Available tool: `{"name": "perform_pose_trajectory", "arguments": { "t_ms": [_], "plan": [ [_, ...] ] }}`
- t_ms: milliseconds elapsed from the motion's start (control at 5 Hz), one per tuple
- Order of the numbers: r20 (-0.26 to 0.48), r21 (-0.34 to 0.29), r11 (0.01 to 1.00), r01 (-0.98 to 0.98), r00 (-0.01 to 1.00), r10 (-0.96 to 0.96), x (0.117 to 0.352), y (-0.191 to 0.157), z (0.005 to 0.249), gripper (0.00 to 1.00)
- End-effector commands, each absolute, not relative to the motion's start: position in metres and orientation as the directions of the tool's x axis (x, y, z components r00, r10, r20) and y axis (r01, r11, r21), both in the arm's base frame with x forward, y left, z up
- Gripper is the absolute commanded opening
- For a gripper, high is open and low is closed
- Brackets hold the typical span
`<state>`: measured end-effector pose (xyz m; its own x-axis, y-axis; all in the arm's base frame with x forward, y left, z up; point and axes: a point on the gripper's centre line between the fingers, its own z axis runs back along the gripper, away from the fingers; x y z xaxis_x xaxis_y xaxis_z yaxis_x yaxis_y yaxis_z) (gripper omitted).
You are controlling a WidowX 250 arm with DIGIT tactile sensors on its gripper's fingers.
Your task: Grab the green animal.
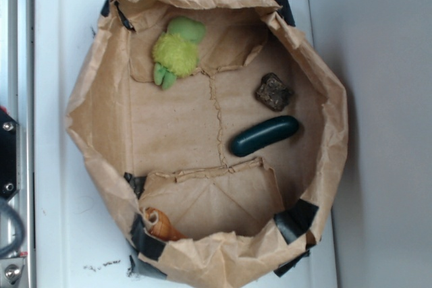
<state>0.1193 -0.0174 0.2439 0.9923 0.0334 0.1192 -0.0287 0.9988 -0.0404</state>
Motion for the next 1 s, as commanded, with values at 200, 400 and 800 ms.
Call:
{"name": "perform_pose_trajectory", "arguments": {
  "t_ms": [200,400,800],
  "plan": [
    [0.073,-0.034,0.973,-0.23,0.97,0.232,0.161,-0.023,0.225,1.0],
    [0.051,-0.005,0.91,-0.415,0.909,0.414,0.211,-0.026,0.203,1.0],
    [0.009,-0.081,0.81,-0.581,0.812,0.584,0.302,0.012,0.156,1.0]
  ]
}}
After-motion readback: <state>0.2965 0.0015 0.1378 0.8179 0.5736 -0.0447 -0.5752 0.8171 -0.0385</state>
